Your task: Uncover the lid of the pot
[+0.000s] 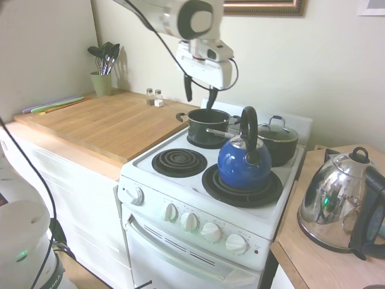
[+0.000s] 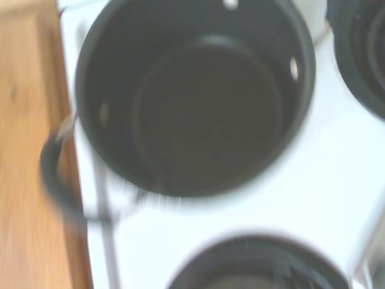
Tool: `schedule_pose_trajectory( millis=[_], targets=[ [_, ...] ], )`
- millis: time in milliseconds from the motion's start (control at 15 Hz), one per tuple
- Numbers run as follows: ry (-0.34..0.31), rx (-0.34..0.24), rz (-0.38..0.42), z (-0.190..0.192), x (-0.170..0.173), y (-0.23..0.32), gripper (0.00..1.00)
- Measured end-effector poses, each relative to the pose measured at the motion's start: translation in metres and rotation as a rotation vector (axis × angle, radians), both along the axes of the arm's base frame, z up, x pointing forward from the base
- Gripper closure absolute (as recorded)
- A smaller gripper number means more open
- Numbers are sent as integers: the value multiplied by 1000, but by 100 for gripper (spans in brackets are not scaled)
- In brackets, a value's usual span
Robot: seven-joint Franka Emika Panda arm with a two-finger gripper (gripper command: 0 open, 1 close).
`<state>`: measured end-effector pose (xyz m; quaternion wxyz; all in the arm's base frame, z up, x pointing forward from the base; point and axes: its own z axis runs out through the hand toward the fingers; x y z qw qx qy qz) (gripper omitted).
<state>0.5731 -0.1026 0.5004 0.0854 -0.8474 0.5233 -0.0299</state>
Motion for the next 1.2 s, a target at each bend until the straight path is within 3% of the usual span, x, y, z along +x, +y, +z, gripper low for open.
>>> schedule_pose_trajectory(
  millis=[267, 467, 867, 933, 1200],
  targets=[
    [6, 12, -237, 24, 41, -64, 0],
    [68, 7, -401, 6, 72, -93, 0],
    [103, -44, -626, -12, 112, -149, 0],
    [111, -55, -653, -15, 116, -155, 100],
    [121, -76, -692, -31, 135, -170, 100]
  ],
)
